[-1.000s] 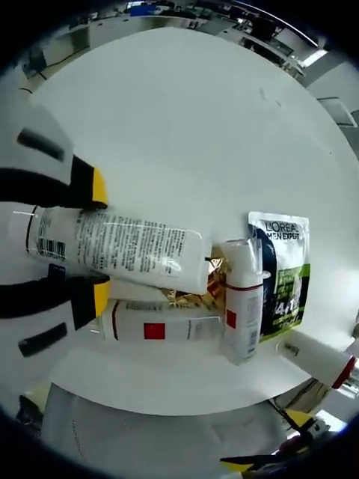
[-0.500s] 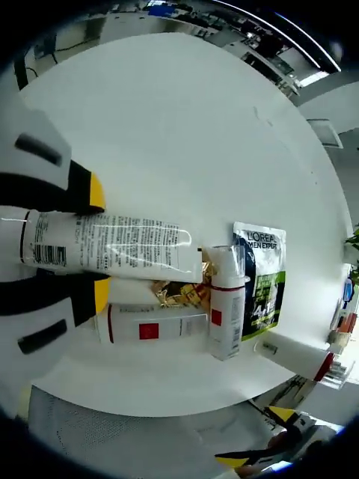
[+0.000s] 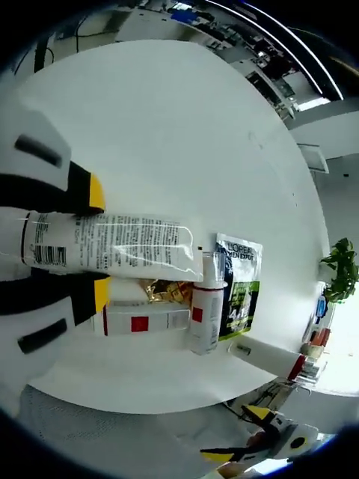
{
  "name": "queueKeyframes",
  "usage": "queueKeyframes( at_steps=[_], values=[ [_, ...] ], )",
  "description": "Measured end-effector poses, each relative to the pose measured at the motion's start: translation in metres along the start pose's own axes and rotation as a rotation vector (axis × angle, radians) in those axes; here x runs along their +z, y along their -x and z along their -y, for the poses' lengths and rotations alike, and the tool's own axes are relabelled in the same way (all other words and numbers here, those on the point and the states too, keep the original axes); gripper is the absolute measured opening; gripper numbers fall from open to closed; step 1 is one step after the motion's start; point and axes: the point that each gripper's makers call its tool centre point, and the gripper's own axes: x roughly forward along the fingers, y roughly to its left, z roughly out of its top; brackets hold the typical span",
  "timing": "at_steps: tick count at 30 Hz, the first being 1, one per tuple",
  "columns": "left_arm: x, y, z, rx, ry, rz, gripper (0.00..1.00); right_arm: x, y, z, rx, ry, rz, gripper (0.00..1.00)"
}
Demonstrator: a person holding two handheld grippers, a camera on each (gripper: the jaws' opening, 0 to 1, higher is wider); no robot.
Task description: Arrange the skincare products in the storage area until every visible bottle or jar stands upright without overlapping.
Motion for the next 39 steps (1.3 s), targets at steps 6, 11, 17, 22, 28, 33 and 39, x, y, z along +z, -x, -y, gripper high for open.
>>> queueKeyframes(
  at_steps=[6, 11, 17, 22, 28, 33, 39],
  values=[
    [0.013, 0.021, 0.0, 0.049, 0.028, 0.09, 0.24, -0.001, 0.0, -0.001, -0.001, -0.004, 0.007, 0.53],
    [0.026, 0.037, 0.007, 0.08, 0.051, 0.166, 0.24, 0.004, -0.001, -0.001, 0.002, -0.018, 0.032, 0.53],
    [0.037, 0.052, 0.002, 0.119, 0.063, 0.246, 0.24, 0.006, -0.001, -0.005, 0.004, -0.012, 0.039, 0.53],
    [0.047, 0.068, 0.004, 0.137, 0.059, 0.303, 0.24, 0.004, -0.001, -0.005, 0.005, -0.015, 0.036, 0.52],
    [0.059, 0.078, 0.01, 0.131, 0.085, 0.37, 0.24, 0.007, 0.001, -0.007, 0.011, -0.011, 0.047, 0.51],
    [0.074, 0.085, 0.025, 0.109, 0.08, 0.422, 0.24, 0.014, 0.003, -0.009, 0.016, -0.009, 0.072, 0.51],
    [0.099, 0.092, 0.045, 0.041, 0.067, 0.503, 0.24, 0.018, 0.007, -0.009, 0.008, -0.002, 0.094, 0.51]
  ],
)
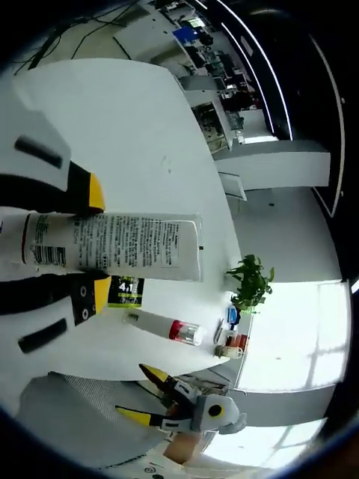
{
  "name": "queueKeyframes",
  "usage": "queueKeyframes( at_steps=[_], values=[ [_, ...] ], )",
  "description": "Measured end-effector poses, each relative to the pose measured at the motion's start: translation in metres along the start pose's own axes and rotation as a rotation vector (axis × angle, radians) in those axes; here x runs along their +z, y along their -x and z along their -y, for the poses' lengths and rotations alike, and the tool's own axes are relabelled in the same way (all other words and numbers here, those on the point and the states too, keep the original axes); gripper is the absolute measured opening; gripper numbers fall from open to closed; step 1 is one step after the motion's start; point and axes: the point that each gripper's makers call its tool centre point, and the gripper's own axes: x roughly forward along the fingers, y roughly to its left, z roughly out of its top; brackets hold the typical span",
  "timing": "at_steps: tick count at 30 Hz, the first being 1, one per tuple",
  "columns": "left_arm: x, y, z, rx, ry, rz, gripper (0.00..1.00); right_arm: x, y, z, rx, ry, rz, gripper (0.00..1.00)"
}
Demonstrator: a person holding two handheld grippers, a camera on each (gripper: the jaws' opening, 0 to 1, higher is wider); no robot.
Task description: Arrange the skincare products in the storage area until every visible bottle or jar stands upright without overlapping.
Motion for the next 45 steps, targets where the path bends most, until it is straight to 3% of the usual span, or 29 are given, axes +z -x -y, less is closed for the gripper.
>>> queueKeyframes(
  at_steps=[7, 15, 23, 30, 45],
  values=[
    [0.01, -0.002, 0.025, -0.063, 0.012, 0.045, 0.24, 0.013, 0.005, 0.005, -0.03, -0.007, 0.062, 0.47],
    [0.009, -0.006, 0.054, -0.14, 0.03, 0.063, 0.24, 0.027, 0.012, 0.009, -0.025, -0.022, 0.124, 0.47],
    [0.012, -0.006, 0.089, -0.287, 0.117, 0.128, 0.24, 0.051, 0.021, 0.011, 0.004, -0.054, 0.22, 0.48],
    [0.014, -0.01, 0.107, -0.353, 0.151, 0.161, 0.24, 0.062, 0.024, 0.012, 0.029, -0.062, 0.268, 0.48],
    [0.01, -0.015, 0.147, -0.517, 0.206, 0.173, 0.24, 0.076, 0.021, 0.004, 0.124, -0.106, 0.333, 0.51]
  ],
)
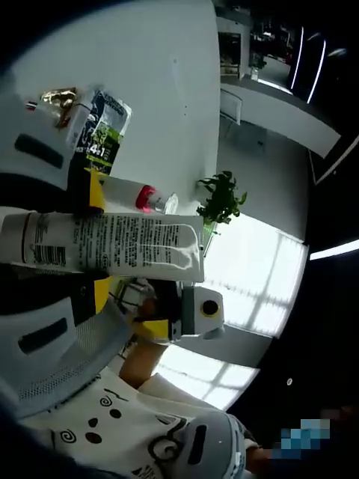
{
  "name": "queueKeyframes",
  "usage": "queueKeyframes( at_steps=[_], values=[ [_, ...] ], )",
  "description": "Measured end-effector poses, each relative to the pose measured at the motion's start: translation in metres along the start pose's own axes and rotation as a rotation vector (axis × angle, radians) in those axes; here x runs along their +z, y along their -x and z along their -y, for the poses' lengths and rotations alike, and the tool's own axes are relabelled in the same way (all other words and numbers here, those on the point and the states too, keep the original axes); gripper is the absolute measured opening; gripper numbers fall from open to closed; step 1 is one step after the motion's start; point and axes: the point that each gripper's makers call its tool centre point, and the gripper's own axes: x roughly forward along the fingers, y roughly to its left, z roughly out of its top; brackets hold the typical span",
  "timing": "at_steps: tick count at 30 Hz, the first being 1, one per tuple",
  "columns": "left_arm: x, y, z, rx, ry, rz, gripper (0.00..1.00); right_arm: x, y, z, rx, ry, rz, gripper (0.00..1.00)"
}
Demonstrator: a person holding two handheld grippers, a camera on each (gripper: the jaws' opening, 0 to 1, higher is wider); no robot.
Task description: Arrange the skincare products in the storage area until every visible bottle or jar stands upright without overlapping.
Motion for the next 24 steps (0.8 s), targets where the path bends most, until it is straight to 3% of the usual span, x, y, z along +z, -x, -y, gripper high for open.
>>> queueKeyframes(
  at_steps=[11, 20, 24],
  values=[
    [-0.004, -0.002, 0.016, -0.108, 0.027, 0.002, 0.24, 0.005, -0.009, -0.013, 0.092, -0.001, 0.013, 0.51],
    [0.001, -0.003, 0.04, -0.241, 0.042, 0.041, 0.24, 0.011, -0.011, -0.023, 0.175, -0.025, 0.056, 0.51],
    [0.0, -0.003, 0.041, -0.255, 0.072, 0.05, 0.24, 0.011, -0.012, -0.03, 0.189, 0.001, 0.051, 0.44]
  ],
)
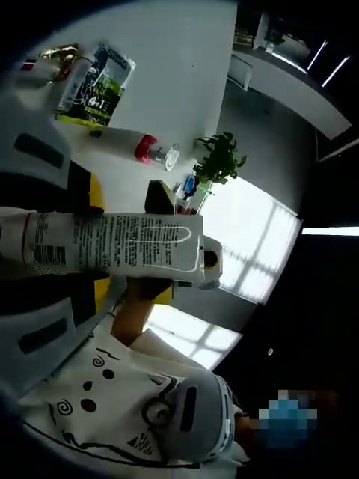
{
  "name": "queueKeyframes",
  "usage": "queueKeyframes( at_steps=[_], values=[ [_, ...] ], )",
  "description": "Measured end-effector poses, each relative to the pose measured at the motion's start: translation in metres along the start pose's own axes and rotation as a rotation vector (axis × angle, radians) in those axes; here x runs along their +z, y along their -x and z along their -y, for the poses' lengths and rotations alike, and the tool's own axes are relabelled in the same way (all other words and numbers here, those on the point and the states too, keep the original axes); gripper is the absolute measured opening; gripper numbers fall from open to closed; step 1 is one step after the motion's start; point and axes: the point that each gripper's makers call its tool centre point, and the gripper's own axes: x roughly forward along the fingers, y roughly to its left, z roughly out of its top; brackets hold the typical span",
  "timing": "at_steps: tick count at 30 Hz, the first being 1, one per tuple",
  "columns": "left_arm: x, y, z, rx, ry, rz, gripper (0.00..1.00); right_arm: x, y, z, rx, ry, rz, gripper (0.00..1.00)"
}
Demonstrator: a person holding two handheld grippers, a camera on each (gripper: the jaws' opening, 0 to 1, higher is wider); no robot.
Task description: Arrange the skincare products in the storage area until every visible bottle or jar stands upright without overlapping.
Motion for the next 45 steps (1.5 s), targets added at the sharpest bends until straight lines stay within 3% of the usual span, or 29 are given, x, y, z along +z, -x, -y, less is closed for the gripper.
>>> queueKeyframes(
  at_steps=[10, 18, 21, 26, 31, 36, 41, 43, 45],
  values=[
    [-0.007, -0.003, 0.001, -0.001, -0.003, -0.025, 0.25, -0.005, -0.002, 0.0, -0.023, 0.019, -0.021, 0.41],
    [-0.008, -0.004, -0.004, 0.038, -0.048, -0.014, 0.26, -0.007, -0.003, 0.006, -0.079, 0.035, -0.014, 0.39],
    [-0.01, -0.004, -0.012, 0.1, -0.088, -0.028, 0.26, -0.01, -0.003, 0.014, -0.131, 0.047, -0.019, 0.39],
    [-0.014, -0.008, -0.015, 0.151, -0.133, -0.06, 0.25, -0.017, -0.007, 0.023, -0.191, 0.079, -0.049, 0.38],
    [-0.007, -0.007, -0.024, 0.221, -0.165, -0.047, 0.28, -0.021, -0.006, 0.034, -0.248, 0.119, -0.067, 0.38],
    [-0.023, -0.009, -0.035, 0.302, -0.2, -0.144, 0.33, -0.018, -0.008, 0.044, -0.302, 0.126, -0.061, 0.38],
    [-0.027, -0.007, -0.053, 0.414, -0.232, -0.183, 0.37, -0.019, -0.012, 0.055, -0.375, 0.163, -0.078, 0.38],
    [-0.031, -0.009, -0.056, 0.448, -0.315, -0.241, 0.39, -0.019, -0.014, 0.058, -0.394, 0.177, -0.081, 0.38],
    [-0.034, -0.012, -0.058, 0.474, -0.307, -0.243, 0.39, -0.019, -0.015, 0.06, -0.416, 0.206, -0.093, 0.38]
  ],
)
